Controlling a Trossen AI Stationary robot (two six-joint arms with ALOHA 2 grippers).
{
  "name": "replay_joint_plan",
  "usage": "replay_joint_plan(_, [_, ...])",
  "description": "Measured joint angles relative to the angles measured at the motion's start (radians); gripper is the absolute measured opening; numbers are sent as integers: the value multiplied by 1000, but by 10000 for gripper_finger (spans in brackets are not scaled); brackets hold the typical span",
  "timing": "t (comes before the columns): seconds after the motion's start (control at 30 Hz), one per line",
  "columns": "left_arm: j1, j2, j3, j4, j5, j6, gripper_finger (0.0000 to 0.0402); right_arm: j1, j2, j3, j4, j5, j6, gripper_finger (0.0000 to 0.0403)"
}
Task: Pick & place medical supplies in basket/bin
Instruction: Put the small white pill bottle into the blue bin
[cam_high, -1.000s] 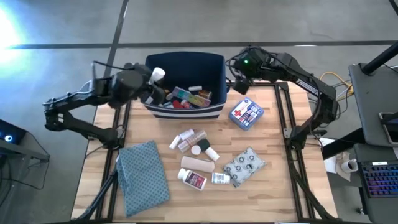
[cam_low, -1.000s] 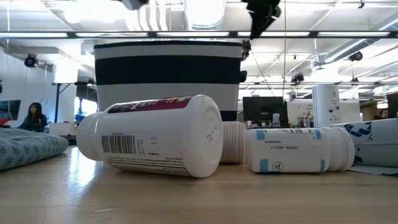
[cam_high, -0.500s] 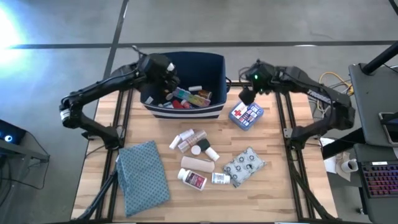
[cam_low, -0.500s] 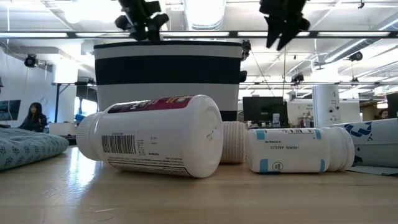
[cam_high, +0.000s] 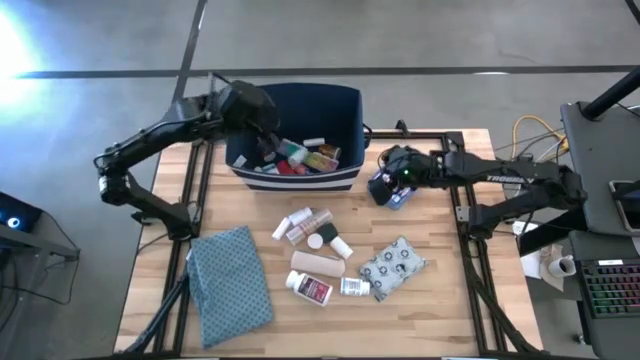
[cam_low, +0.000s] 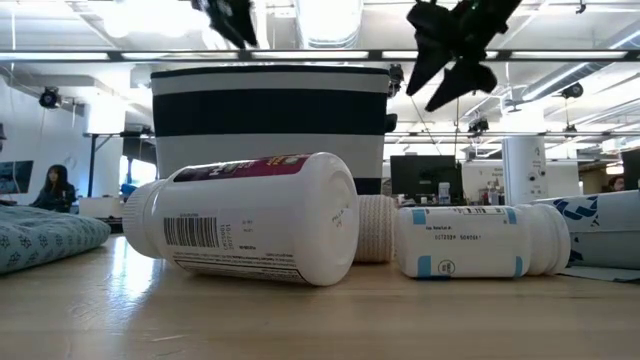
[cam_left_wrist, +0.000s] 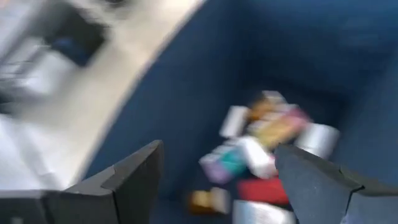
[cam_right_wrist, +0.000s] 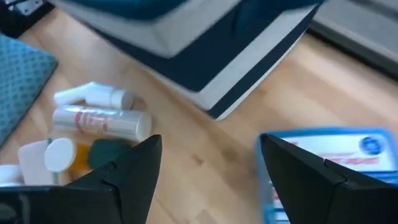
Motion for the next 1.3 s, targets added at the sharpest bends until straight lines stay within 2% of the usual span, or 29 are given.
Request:
replay_joint_plan(0.17, [-138,-38,72,-123,127,-157,285,2,33,-63,49,-119,45,266])
replay_joint_plan(0.33, [-271,-85,38,-143,132,-323,285,4,103,-110,103,-241,68,266])
replay_joint_plan(0.5, [-357,-115,-56,-143,130,-486,285,31,215,-115,197,-363,67,259])
replay_joint_plan(0.77, [-446,-127,-258,-137,129,-765,285,132,427,-30,220,-367,68,249])
replay_joint_plan(0.9, [-514,-127,-318,-136,130,-847,286,200,513,10,216,-370,95,250])
replay_joint_plan(1.0, [-550,-128,-340,-135,129,-851,286,245,544,34,217,-345,154,253])
replay_joint_plan(1.2, [-578,-129,-365,-142,125,-803,286,286,584,93,222,-203,325,256])
replay_joint_plan(1.3, [-612,-134,-370,-167,125,-802,286,306,635,129,226,-164,414,256])
